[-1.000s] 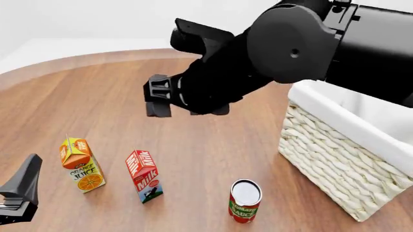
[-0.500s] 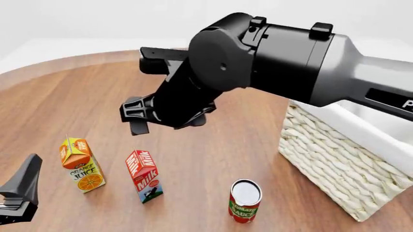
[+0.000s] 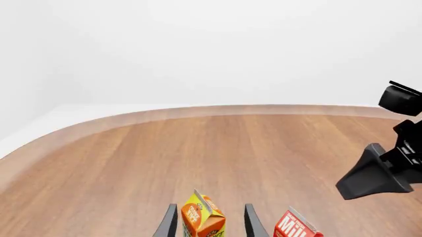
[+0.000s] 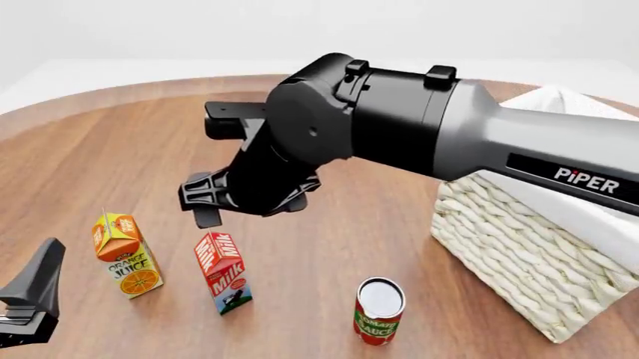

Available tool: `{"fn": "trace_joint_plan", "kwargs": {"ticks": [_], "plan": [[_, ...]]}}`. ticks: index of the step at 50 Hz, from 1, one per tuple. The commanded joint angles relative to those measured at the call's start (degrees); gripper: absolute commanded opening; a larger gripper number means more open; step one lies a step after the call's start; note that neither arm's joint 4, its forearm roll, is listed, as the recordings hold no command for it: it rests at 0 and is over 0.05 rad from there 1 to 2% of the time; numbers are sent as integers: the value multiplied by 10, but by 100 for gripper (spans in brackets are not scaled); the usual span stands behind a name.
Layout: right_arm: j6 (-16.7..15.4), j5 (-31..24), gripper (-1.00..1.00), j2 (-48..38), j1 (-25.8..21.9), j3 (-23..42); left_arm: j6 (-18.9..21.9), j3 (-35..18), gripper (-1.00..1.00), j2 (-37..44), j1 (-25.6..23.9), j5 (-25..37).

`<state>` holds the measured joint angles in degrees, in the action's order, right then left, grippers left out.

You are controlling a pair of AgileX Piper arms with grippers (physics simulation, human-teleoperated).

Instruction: Pick the milk and place it in the basket.

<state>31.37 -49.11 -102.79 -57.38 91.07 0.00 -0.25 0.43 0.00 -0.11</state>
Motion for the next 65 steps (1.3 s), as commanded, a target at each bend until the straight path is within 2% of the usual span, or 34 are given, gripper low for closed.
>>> {"fn": "trace_joint_plan", "kwargs": {"ticks": [1, 18, 24, 49, 65], "plan": [[-2, 8, 100, -16, 3, -1, 0, 0, 100, 0, 0, 0], [8, 31, 100, -36, -7, -13, 0, 0, 100, 0, 0, 0], [-1, 32, 100, -43, 0, -11, 0, 0, 100, 0, 0, 0], [2, 49, 100, -80, -12, -2, 0, 0, 100, 0, 0, 0], [-8, 56, 100, -104, 1, 9, 0, 0, 100, 0, 0, 0]]}}
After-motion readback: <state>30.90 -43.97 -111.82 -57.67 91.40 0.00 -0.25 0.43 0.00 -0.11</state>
